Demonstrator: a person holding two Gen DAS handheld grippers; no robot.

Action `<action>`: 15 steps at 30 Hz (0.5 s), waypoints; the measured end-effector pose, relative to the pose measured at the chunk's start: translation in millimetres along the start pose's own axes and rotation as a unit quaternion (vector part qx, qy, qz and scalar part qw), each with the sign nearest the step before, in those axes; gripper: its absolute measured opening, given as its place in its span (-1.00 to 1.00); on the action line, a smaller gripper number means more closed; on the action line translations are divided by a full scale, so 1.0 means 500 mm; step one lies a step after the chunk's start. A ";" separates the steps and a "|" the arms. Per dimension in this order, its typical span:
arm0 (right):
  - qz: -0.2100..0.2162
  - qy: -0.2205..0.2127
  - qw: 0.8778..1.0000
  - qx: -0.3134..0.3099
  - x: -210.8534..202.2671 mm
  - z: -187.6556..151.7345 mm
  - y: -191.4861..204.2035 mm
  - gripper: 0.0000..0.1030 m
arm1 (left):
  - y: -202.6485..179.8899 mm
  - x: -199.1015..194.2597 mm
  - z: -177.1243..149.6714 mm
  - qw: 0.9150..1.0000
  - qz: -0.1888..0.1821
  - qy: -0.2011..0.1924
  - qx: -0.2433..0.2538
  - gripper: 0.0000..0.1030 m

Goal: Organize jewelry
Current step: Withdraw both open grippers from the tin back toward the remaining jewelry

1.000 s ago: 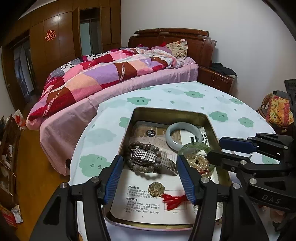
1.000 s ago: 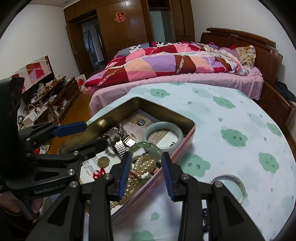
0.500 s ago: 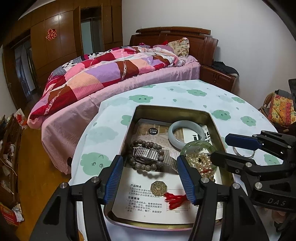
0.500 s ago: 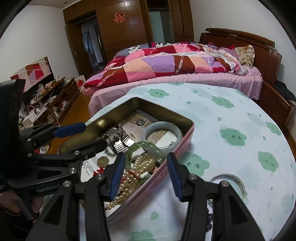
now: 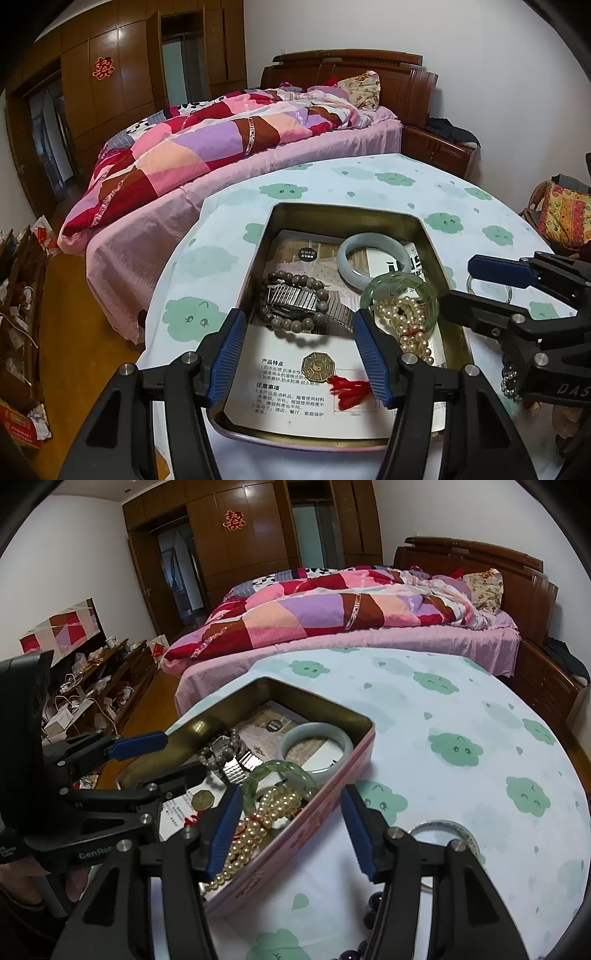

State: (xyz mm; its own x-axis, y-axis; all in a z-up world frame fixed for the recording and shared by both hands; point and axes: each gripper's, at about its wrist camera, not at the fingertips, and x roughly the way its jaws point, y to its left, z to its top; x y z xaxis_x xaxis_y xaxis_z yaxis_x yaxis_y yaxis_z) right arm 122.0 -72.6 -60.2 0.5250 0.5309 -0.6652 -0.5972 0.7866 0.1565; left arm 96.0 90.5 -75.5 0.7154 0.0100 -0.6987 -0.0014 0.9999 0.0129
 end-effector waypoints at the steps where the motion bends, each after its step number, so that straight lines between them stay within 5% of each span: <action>1: 0.000 0.000 1.000 0.000 -0.002 -0.002 -0.002 0.17 | 0.000 -0.001 -0.002 1.000 0.001 0.001 0.000 0.18; 15: -0.059 0.004 0.997 0.052 -0.098 -0.085 -0.118 0.31 | -0.047 -0.045 -0.032 1.000 0.007 -0.010 -0.005 0.18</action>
State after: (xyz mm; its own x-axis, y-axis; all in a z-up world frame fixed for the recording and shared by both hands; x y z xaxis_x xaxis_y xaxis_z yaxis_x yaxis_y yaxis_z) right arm 105.7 -158.6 -67.6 0.5818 0.4309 -0.6898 -0.4657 0.8718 0.1519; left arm 68.7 66.8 -71.4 0.7291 0.0248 -0.6840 -0.0189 0.9997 0.0161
